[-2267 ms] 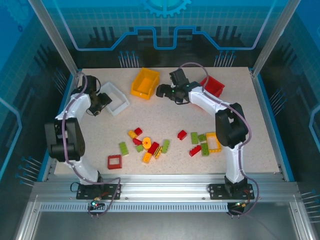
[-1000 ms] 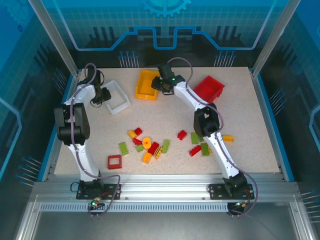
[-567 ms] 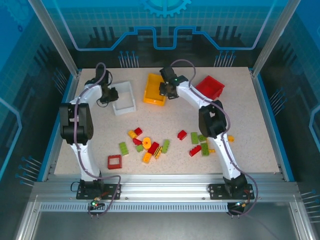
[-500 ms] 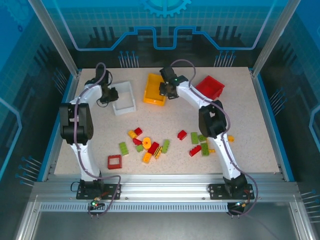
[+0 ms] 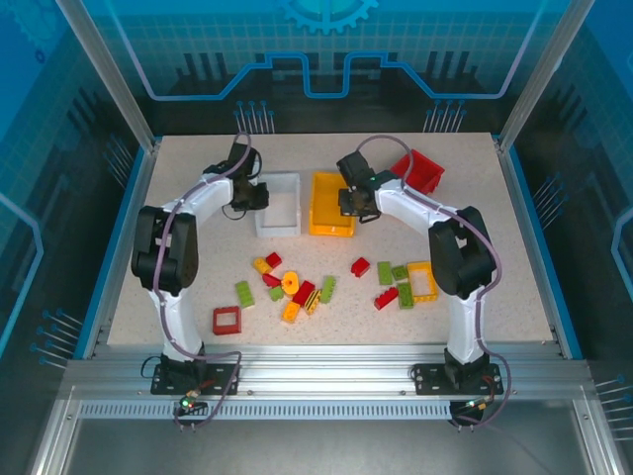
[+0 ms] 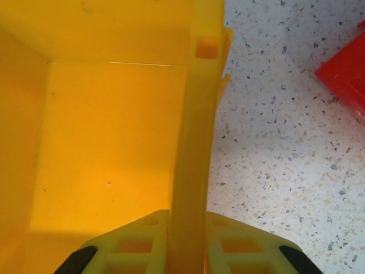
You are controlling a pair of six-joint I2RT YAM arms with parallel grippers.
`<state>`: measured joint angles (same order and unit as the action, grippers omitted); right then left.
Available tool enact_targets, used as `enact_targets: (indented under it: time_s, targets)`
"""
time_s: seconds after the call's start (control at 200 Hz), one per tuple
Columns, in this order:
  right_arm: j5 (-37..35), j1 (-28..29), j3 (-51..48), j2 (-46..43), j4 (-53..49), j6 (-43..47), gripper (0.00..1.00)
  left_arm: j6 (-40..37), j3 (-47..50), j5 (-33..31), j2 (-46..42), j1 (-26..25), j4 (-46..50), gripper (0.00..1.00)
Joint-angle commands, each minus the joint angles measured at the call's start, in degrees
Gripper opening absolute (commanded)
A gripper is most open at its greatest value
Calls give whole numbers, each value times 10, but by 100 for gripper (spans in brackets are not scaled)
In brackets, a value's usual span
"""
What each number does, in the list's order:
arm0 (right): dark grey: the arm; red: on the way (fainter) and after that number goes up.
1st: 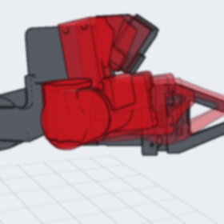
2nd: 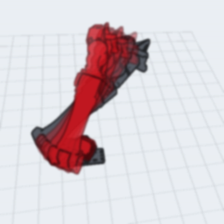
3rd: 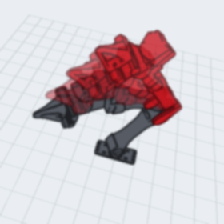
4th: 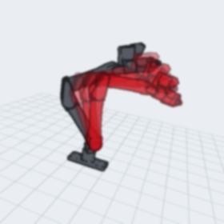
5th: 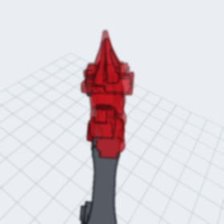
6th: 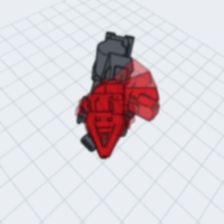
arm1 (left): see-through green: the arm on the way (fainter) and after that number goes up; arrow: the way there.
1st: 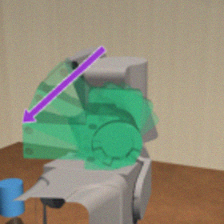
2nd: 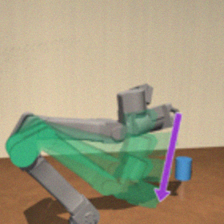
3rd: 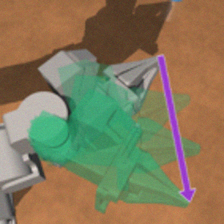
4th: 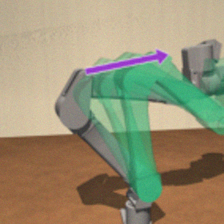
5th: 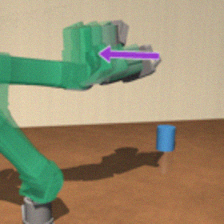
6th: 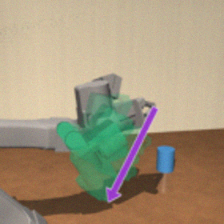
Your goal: Sort the legos into containers by color
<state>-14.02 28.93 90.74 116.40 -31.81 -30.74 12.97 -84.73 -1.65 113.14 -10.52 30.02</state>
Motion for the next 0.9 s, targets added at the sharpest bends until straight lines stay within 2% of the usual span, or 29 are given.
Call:
enact_targets:
  time_s: [0.0, 0.24, 0.295, 0.37, 0.425, 0.505, 0.585, 0.62, 0.705, 0.78, 0.895]
  targets:
    - [-4, 2, 19, 16, 12, 19, 16, 22, 11, -9, -13, -8, 3, 20]
    - [-8, -7, 26, 1, -6, 19, 40, 39, 6, -55, -30, -18, 31, 42]
    - [-6, -12, 26, -14, -14, 19, 47, 47, 12, -68, -49, -18, 32, 49]
    - [-8, -18, 20, -48, -21, 18, 54, 58, 20, -85, -80, -18, 37, 53]
    - [-14, -25, 4, -80, -20, 15, 61, 67, 26, -97, -104, -18, 41, 62]
    - [-8, -48, -27, -131, -17, 0, 69, 79, 44, -91, -156, -23, 34, 70]
    - [20, -91, -68, -172, -7, -22, 75, 89, 75, -61, -217, -35, 8, 72]
    - [35, -114, -88, -188, -1, -31, 76, 89, 94, -37, -247, -46, -13, 73]
    - [73, -174, -129, -210, 14, -50, 79, 97, 158, 17, -322, -90, -83, 84]
    - [109, -223, -142, -207, 21, -60, 81, 113, 214, 46, -384, -140, -143, 86]
    - [142, -272, -130, -178, 25, -62, 82, 133, 287, 38, -458, -227, -225, 91]
